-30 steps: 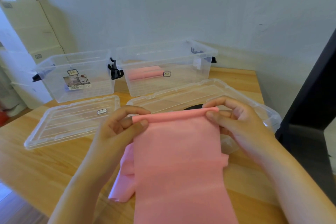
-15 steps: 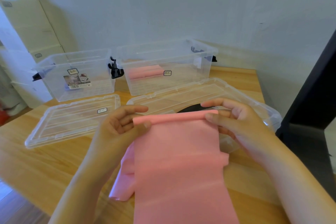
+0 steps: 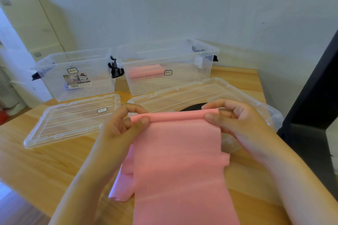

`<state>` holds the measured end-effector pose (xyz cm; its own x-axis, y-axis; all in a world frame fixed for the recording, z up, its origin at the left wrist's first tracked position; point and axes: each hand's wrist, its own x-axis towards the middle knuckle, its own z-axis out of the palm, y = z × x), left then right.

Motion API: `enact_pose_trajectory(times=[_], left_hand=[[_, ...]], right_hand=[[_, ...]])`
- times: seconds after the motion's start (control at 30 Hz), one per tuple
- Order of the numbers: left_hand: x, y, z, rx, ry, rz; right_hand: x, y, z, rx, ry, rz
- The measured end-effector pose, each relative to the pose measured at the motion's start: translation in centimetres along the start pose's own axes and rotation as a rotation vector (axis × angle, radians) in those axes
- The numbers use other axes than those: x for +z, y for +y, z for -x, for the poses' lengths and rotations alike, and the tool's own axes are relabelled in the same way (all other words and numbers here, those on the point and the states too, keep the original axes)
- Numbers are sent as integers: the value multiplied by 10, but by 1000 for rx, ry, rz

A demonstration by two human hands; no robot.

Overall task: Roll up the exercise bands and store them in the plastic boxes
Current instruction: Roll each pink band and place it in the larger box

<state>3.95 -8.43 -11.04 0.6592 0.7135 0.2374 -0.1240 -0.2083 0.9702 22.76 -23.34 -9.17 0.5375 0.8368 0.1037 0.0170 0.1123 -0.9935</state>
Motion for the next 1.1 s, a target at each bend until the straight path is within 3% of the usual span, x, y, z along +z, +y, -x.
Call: enact_pose_trajectory(times=[0.3,0.7,0.9,1.1], left_hand=[[-1,1,0,-75,-52,109],[1,-5,-3,-53,8,28],[3,5,2,-109,-90,131],[5,10,4,-136,-60,154]], right_hand=[[-1,2,-1,-63,-19,4],[-2,7,-4,-46,-12,131],[-1,5,-1,-49,-59,33],[-1,3,-1,-34,-97,-4]])
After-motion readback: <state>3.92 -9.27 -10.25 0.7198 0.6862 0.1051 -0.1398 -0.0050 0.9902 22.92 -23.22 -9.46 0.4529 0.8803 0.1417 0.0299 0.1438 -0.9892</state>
